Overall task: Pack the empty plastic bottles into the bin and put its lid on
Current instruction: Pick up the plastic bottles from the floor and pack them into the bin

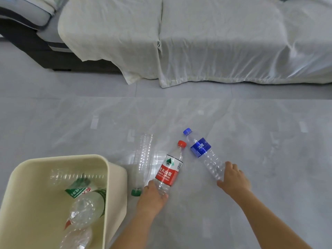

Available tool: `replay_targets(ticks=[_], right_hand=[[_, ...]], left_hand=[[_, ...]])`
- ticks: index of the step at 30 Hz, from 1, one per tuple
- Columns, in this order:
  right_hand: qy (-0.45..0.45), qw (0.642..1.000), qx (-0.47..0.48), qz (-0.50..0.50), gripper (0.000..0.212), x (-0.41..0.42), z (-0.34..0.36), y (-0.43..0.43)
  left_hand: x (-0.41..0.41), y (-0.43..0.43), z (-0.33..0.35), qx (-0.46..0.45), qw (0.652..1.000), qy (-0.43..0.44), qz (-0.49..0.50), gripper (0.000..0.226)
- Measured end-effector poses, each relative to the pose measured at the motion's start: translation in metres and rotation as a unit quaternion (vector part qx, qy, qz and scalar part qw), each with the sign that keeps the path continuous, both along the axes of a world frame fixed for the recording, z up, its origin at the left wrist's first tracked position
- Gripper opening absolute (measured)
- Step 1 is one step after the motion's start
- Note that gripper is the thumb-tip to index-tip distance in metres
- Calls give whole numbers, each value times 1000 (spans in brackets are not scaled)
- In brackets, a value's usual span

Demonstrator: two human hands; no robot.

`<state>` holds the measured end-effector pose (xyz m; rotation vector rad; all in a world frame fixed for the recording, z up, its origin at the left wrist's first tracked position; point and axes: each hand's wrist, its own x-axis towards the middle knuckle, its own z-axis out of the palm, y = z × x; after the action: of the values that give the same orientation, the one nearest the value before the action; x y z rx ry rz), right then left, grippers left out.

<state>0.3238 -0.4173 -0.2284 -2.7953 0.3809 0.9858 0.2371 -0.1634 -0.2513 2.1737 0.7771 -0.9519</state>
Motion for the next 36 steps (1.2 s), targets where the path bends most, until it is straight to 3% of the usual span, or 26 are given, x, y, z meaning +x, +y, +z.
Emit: replay_targets(ticks=[2, 5, 9, 11, 14, 17, 19, 21, 26, 29, 32, 33, 34, 36], right_hand=[[-2, 1000, 19, -24, 64, -6, 2, -1], [-70, 978, 123, -151, 67, -20, 14, 0], [-246, 880, 263, -310, 52, -41, 55, 7], [-324, 828, 297, -348, 53, -49, 89, 12], [-431, 745, 378, -342, 45, -56, 151, 28], [-467, 661, 492, -320, 34, -55, 213, 63], [-456, 636, 555, -283, 40, -53, 256, 99], [-441, 650, 580, -218, 39, -53, 292, 144], [-374, 780, 502, -25, 42, -76, 313, 249], [-349, 829, 419, 122, 56, -98, 294, 302], [-157, 893, 304, 292, 80, -121, 247, 343], [-96, 899, 253, 343, 90, -129, 229, 351], [-73, 902, 230, 358, 98, -136, 216, 357], [-89, 918, 253, 292, 106, -142, 203, 357]], left_hand=[[5, -1, 3, -5, 1000, 8, 11, 65], [11, -10, 25, -43, 996, -15, 72, 70], [16, -11, 97, -122, 971, -108, 172, 75], [15, 4, 152, -180, 942, -165, 229, 74], [-1, 56, 231, -214, 891, -270, 295, 53], [-35, 133, 292, -189, 831, -382, 358, 39], [-60, 185, 318, -177, 784, -430, 412, 33], [-87, 228, 332, -181, 747, -442, 462, 13], [-143, 295, 344, -169, 722, -403, 537, 17], [-160, 309, 344, -170, 714, -393, 554, 25], [-169, 312, 340, -169, 723, -389, 545, 25], [-170, 312, 339, -172, 729, -389, 537, 27], [-170, 312, 340, -175, 734, -390, 528, 30], [-168, 312, 342, -177, 740, -399, 512, 36]])
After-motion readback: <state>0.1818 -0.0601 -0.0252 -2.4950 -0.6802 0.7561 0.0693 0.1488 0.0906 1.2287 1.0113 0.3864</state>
